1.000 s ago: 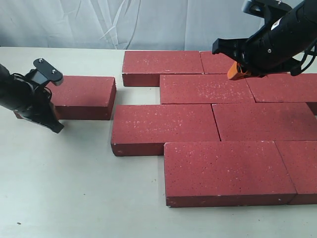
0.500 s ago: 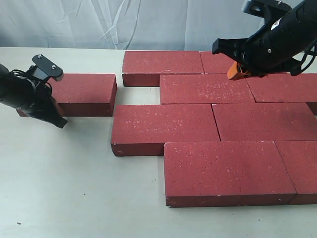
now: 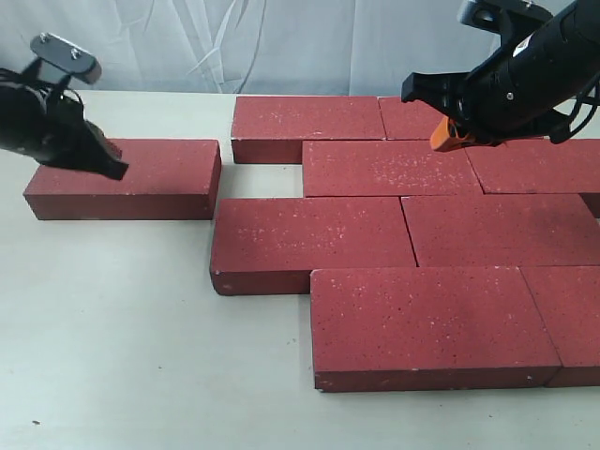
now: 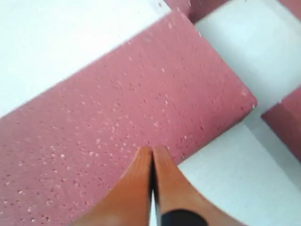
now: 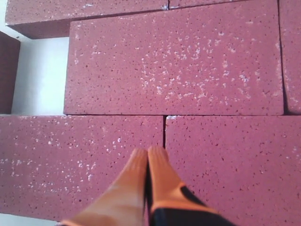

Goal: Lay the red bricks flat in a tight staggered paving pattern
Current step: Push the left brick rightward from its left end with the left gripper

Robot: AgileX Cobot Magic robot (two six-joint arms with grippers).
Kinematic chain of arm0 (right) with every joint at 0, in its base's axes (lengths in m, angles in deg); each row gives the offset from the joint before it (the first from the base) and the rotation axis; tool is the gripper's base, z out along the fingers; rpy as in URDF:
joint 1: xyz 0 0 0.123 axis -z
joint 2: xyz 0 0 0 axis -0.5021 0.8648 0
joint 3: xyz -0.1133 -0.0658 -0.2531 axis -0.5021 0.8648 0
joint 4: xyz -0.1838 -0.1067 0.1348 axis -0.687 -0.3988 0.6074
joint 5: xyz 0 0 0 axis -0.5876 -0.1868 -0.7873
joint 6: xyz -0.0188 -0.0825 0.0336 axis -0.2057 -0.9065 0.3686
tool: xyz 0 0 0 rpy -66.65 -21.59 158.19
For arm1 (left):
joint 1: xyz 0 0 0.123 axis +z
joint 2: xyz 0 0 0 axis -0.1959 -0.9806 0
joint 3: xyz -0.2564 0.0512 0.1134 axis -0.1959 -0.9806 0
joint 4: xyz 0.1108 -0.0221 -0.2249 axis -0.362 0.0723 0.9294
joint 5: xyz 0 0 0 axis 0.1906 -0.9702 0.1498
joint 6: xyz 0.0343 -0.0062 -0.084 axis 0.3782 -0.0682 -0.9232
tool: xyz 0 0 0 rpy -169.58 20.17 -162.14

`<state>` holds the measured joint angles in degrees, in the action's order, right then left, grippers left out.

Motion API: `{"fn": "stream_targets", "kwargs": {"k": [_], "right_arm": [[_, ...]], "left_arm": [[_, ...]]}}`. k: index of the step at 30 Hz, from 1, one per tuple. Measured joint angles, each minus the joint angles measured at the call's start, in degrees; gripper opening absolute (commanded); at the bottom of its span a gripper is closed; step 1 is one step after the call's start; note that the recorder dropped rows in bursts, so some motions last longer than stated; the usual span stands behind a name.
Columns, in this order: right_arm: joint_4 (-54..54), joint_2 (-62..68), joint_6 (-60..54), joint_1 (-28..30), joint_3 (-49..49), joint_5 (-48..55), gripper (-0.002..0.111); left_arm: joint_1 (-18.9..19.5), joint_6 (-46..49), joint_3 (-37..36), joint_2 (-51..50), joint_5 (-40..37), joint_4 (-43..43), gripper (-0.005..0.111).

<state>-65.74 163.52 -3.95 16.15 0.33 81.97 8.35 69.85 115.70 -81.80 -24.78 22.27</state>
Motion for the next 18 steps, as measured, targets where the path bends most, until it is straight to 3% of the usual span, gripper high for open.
{"fn": "stream_targets", "kwargs": {"k": [3, 6, 8, 13, 18], "right_arm": [[0.0, 0.0, 0.0, 0.0, 0.0, 0.0, -0.001], [0.0, 0.0, 0.0, 0.0, 0.0, 0.0, -0.001], [0.0, 0.0, 0.0, 0.0, 0.0, 0.0, -0.001], [0.0, 0.0, 0.0, 0.0, 0.0, 0.0, -0.001], [0.0, 0.0, 0.0, 0.0, 0.0, 0.0, -0.001]], "left_arm": [[0.8, -16.0, 2.8, 2.9, -0.9, -10.2, 0.0], [3.6, -37.7, 6.2, 3.3, -4.0, -26.8, 0.0], [5.8, -44.0, 7.2, 3.3, -4.7, -31.2, 0.0], [11.7, -47.3, 10.0, -2.1, -5.1, -32.6, 0.0], [13.7, -47.5, 14.6, -10.8, -6.3, -32.6, 0.0]]}}
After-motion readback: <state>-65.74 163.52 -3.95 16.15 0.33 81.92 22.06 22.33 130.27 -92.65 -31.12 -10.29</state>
